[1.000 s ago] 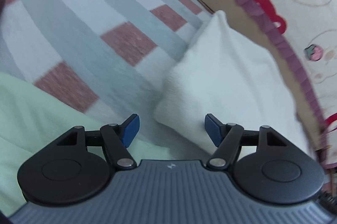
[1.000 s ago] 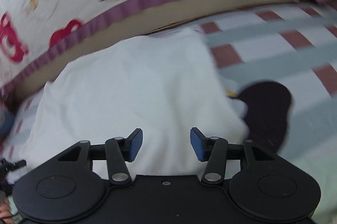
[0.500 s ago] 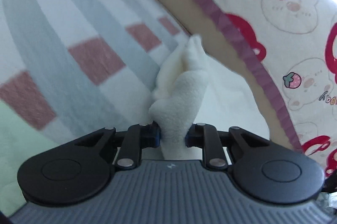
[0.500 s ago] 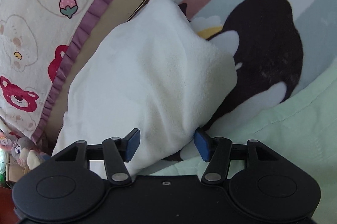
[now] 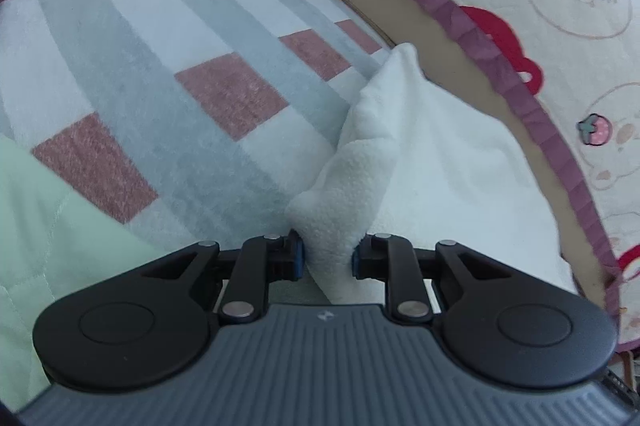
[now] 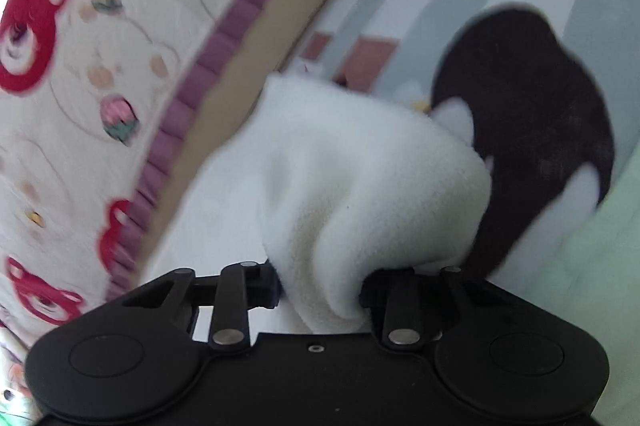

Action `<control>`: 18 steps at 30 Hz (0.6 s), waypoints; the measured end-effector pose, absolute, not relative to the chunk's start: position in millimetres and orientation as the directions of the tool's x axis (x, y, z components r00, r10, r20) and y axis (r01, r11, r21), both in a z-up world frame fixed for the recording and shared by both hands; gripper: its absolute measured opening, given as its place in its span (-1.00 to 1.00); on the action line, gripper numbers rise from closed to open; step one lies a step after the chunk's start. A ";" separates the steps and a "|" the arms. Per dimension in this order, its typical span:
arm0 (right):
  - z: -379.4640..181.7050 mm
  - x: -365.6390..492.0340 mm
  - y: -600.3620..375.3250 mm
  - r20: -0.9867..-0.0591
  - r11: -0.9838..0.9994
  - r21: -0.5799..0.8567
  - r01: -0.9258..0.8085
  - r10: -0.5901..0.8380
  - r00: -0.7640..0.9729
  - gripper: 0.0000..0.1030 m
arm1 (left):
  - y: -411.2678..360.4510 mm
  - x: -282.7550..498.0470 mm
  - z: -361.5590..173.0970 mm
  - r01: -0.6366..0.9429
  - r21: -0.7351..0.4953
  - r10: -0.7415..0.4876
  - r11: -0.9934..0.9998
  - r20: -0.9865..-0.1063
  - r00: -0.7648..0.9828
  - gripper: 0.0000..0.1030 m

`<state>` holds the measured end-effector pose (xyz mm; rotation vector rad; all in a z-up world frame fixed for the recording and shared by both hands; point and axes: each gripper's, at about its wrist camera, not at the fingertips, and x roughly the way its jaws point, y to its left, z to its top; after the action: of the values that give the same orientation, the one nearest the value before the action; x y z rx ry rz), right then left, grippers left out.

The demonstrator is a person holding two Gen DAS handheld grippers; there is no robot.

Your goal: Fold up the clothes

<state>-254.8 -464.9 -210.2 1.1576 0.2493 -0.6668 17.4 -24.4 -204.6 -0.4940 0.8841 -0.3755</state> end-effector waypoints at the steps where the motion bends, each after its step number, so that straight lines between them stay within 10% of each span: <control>1: -193.0 -256.4 -462.8 -0.496 0.325 0.725 0.607 -0.366 0.788 -0.37 | -24.2 17.3 -201.7 0.110 -0.562 -0.513 0.820 -0.635 0.578 -0.61; 7: -182.2 -270.5 -480.5 -0.538 0.430 0.651 0.626 -0.321 0.780 -0.48 | -39.7 14.2 -205.6 0.114 -0.503 -0.475 0.857 -0.683 0.555 -0.60; 11: -200.0 -274.2 -475.1 -0.581 0.380 0.638 0.670 -0.333 0.742 0.02 | -39.7 11.5 -210.2 0.098 -0.496 -0.461 0.863 -0.691 0.557 -0.55; 18: -238.6 -281.2 -471.4 -0.524 0.174 0.819 0.547 -0.162 0.836 0.04 | -32.3 16.2 -214.7 0.050 -0.554 -0.491 0.831 -0.688 0.534 -0.37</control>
<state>-281.2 -471.4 -238.6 1.3063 0.3520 -0.5171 16.2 -32.3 -214.7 -0.5119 0.9616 -0.3396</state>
